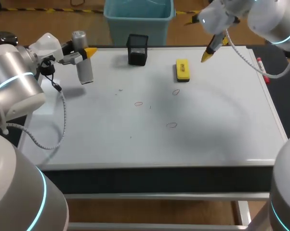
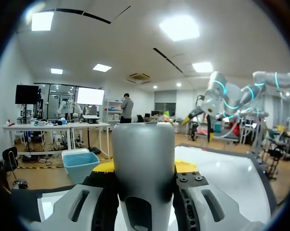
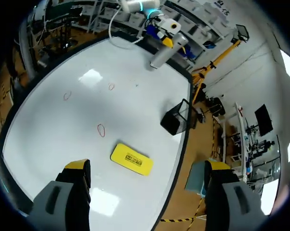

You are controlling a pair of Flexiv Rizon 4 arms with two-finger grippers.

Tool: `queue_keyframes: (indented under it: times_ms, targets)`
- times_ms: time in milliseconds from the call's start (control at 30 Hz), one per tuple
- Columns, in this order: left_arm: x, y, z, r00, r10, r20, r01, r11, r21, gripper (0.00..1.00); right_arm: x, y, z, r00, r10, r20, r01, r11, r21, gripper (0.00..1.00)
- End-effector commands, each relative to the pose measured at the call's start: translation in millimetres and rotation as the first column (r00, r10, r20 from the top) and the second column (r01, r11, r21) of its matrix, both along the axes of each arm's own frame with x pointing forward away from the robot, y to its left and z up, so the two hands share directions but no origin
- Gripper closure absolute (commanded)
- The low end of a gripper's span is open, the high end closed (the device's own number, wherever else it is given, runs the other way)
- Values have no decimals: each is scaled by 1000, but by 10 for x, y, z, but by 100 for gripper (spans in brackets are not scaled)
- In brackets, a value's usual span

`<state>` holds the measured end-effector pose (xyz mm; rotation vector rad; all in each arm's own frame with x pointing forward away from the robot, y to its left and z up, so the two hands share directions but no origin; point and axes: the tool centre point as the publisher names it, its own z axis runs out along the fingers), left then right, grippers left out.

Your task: Pick up the inspection probe, press it on each red-marked spot on the whiteboard one by one, put down the probe, pick up the eraser, and wipe off all the red marks.

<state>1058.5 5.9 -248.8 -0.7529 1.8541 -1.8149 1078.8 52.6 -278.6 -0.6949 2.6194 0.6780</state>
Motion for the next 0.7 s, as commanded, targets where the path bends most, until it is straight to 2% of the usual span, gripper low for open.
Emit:
queue_keyframes:
  times_ms: [33,100,167,700]
  targets:
    - [2,-9,3,1000,3,3,-3,1000,-1,100,-8,28,8,960,277,39,-237,881,-409,0]
    - [2,-9,3,1000,3,3,-3,1000,-1,100,10,13,-25,955,286,80,-229,882,-412,0]
    - [2,-9,3,1000,3,3,-3,1000,-1,100,30,-9,-55,970,237,62,-193,894,-404,0]
    - [2,-9,3,1000,3,3,-3,1000,-1,100,30,-9,-55,970,237,62,-193,894,-404,0]
